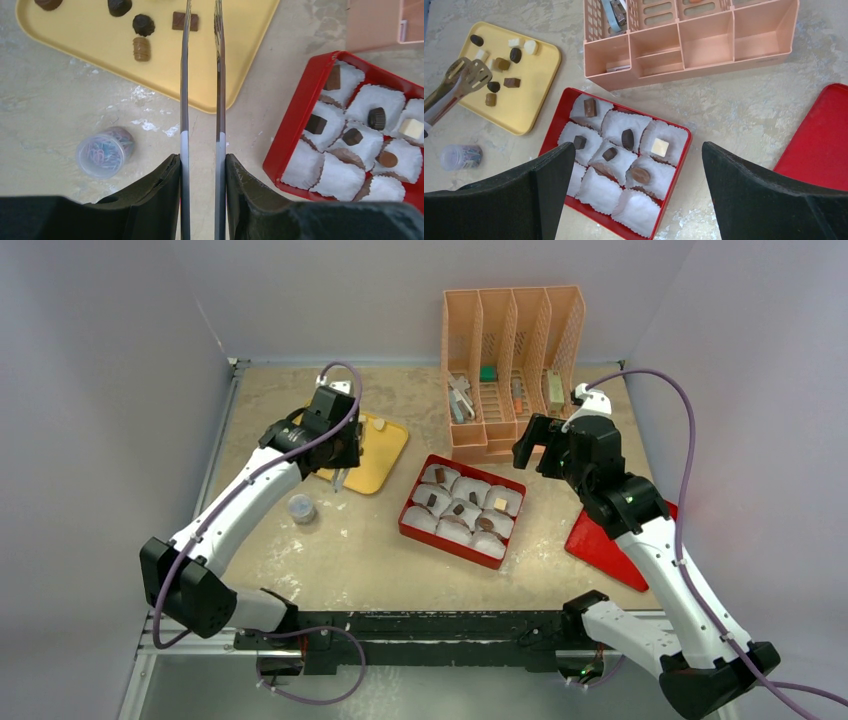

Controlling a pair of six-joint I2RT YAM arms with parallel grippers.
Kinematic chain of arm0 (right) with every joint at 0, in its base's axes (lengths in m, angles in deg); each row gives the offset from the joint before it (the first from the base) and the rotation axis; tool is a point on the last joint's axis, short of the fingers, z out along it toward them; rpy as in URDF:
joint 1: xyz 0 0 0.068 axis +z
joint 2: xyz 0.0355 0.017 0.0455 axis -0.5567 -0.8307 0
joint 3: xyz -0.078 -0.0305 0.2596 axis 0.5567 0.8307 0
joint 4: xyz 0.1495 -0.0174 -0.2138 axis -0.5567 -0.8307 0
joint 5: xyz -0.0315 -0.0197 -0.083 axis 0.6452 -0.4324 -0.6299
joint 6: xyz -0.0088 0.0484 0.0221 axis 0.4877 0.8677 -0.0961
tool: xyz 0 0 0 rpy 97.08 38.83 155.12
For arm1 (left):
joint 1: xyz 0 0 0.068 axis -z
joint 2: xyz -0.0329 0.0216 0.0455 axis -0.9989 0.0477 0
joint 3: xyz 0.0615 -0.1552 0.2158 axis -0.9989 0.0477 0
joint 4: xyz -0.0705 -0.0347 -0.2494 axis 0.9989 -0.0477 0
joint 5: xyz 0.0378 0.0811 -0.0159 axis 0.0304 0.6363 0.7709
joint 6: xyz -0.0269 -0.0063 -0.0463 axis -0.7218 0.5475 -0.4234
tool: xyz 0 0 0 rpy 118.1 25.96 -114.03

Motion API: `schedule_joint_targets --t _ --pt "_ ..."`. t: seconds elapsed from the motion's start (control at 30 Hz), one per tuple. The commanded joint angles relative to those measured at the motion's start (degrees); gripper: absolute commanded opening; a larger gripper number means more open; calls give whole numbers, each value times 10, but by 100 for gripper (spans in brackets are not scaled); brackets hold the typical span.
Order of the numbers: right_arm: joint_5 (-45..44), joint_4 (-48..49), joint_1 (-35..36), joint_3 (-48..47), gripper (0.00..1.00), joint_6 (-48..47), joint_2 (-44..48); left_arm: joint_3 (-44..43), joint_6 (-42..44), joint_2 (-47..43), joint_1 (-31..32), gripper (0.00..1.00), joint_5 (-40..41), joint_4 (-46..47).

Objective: Pack the chocolate

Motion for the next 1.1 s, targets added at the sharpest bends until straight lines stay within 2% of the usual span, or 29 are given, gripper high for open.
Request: schedule_joint_targets --t 0.0,0.23,0.5,1.07 --pt "-2 13 -2 -4 99 -6 9 21 -12 -15 -14 33 23 25" --pt "-3 13 -2 -5 99 -9 9 68 -10 -8 -49 35 -29 75" --pt "-8 13 -2 -1 99 -8 12 80 2 15 -63 39 -47 108" --pt "-16 12 -2 5 99 -11 15 80 19 55 -70 40 -28 125"
